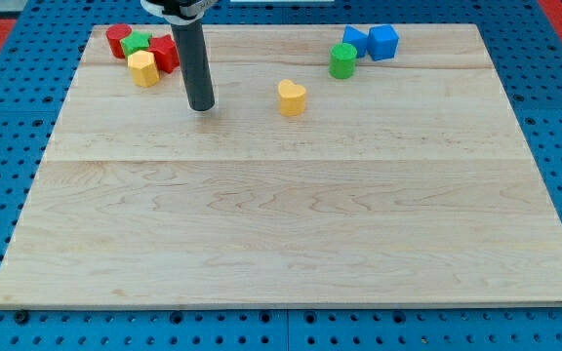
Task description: Slide yellow heart slightly left
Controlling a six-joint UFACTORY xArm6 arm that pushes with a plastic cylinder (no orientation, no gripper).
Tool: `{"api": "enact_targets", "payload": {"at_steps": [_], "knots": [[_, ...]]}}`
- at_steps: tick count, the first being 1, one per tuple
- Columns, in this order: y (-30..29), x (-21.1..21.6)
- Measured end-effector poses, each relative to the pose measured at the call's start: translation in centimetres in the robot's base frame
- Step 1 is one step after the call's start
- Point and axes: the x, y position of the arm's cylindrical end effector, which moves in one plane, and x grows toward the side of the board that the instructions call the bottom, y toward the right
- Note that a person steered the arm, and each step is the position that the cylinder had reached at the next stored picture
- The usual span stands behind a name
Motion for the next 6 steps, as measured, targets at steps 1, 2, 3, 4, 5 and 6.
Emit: {"api": "enact_targets", "payload": {"at_steps": [1, 2, 3, 4, 5, 6], "knots": [[4.2, 1.3], [11.0, 1.3], [15.1, 0.7], [20.5, 0.7], [22.1, -1.0], [16.3, -1.4]]}}
